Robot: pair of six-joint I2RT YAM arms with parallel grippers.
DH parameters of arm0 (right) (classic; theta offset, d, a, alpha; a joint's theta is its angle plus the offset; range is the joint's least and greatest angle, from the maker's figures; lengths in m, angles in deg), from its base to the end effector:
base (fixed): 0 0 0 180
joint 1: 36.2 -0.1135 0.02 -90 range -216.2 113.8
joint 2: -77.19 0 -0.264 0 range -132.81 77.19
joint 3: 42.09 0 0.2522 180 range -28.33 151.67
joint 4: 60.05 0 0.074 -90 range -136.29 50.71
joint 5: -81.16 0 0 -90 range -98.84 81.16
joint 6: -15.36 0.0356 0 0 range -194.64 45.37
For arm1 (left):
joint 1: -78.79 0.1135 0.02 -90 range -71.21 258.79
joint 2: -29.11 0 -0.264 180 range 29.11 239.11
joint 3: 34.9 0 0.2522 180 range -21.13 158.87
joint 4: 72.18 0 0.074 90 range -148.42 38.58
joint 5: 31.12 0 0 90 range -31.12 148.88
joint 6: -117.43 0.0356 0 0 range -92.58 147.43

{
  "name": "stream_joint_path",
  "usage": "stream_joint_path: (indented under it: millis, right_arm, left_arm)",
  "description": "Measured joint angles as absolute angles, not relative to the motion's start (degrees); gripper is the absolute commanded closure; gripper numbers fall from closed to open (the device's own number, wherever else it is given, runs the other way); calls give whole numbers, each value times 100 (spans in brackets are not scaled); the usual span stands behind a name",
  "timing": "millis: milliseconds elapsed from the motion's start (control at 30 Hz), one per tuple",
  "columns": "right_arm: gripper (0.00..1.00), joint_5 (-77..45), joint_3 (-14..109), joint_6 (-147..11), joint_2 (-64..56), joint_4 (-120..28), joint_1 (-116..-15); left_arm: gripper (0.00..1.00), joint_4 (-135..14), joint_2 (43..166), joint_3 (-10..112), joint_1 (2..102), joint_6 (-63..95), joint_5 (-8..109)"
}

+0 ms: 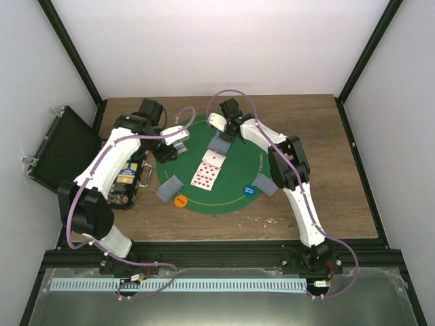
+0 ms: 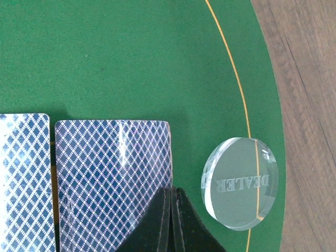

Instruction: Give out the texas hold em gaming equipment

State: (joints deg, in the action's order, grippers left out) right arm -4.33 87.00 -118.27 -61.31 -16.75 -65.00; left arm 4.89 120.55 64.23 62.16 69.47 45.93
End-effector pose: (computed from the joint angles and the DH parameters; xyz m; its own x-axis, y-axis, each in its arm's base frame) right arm 0.4683 0.2543 0.1601 -0.2020 -0.8960 -0.3954 -0.7984 0.3845 -0.4633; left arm 0.2994 -0.0977 0.3094 -0.4286 0.8091 -0.4020 0.8638 0.4974 0.0801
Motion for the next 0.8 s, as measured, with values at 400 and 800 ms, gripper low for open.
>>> stream_joint_path:
  millis: [400,800]
  right_arm:
    - [74,-339,8702,-11652,-6131,-1717,-6500]
    - [53,-420,8672,-10811,-5772,-1765,-6349]
  left_arm:
    - [55,489,12055,6423,6216,6949,4596]
    - [54,526,12042,6348,6140,6969,4486]
